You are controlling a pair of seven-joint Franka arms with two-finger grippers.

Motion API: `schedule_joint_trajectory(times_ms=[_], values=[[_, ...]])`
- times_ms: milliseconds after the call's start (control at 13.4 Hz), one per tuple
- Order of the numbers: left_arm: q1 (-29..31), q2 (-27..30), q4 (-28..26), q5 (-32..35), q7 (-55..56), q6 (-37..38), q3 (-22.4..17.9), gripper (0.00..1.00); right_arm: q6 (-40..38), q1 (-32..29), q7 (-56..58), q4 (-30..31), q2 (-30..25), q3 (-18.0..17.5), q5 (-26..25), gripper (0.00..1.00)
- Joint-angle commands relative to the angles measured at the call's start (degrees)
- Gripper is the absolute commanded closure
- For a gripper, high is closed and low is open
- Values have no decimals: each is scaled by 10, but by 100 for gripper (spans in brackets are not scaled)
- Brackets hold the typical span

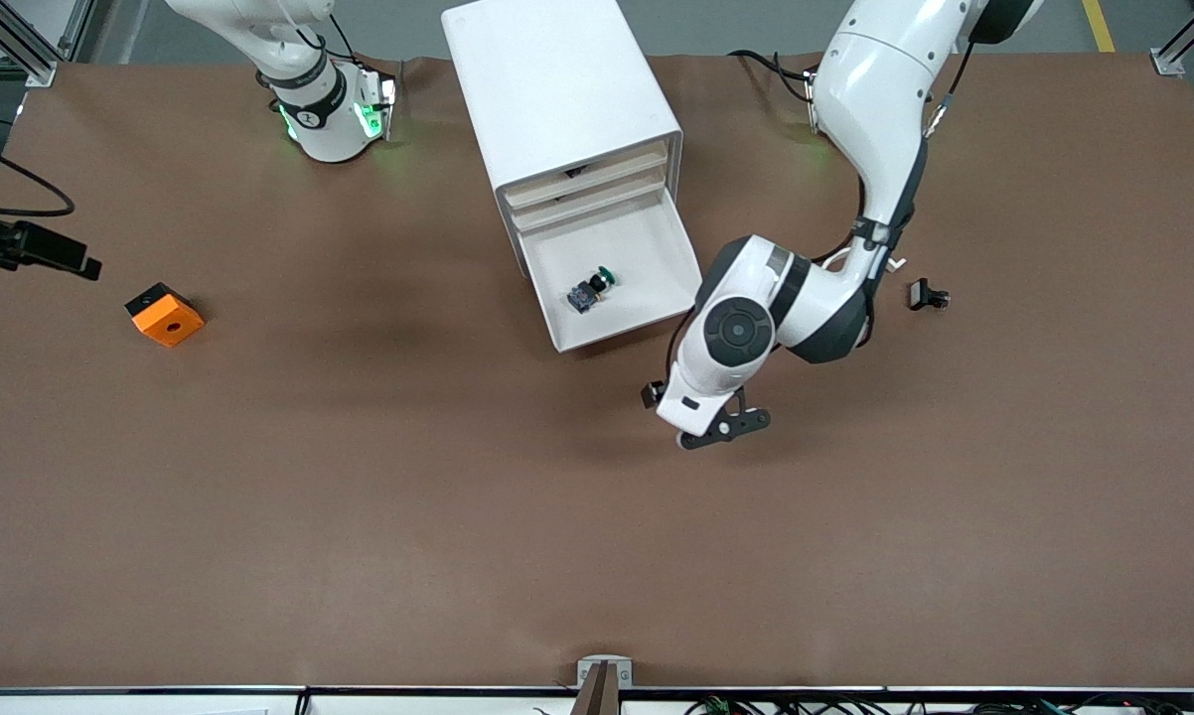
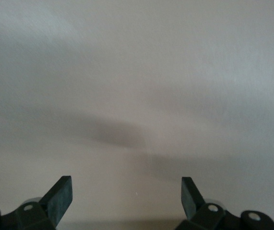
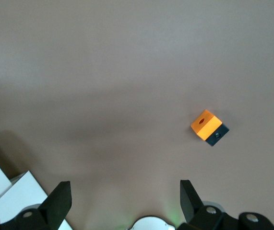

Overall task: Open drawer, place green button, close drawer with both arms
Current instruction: 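Move the left gripper to the front of the open drawer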

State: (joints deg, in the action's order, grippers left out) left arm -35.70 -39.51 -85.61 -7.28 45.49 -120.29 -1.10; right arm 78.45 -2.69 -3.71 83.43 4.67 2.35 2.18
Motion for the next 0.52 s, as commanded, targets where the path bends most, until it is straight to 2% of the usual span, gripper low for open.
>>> schedule_joint_trajectory(times_ms=[0,149,447], values=[[-23,7,-17,10,8,-2,0,0,-39,4,-4,-1,-26,5,-1,0],[-37,6,-32,10,8,-3,1,0,-42,8,1,1,-48,2,-2,0],[-69,2,-35,3,8,-3,1,0,-39,8,37,6,-56,3,-2,0]])
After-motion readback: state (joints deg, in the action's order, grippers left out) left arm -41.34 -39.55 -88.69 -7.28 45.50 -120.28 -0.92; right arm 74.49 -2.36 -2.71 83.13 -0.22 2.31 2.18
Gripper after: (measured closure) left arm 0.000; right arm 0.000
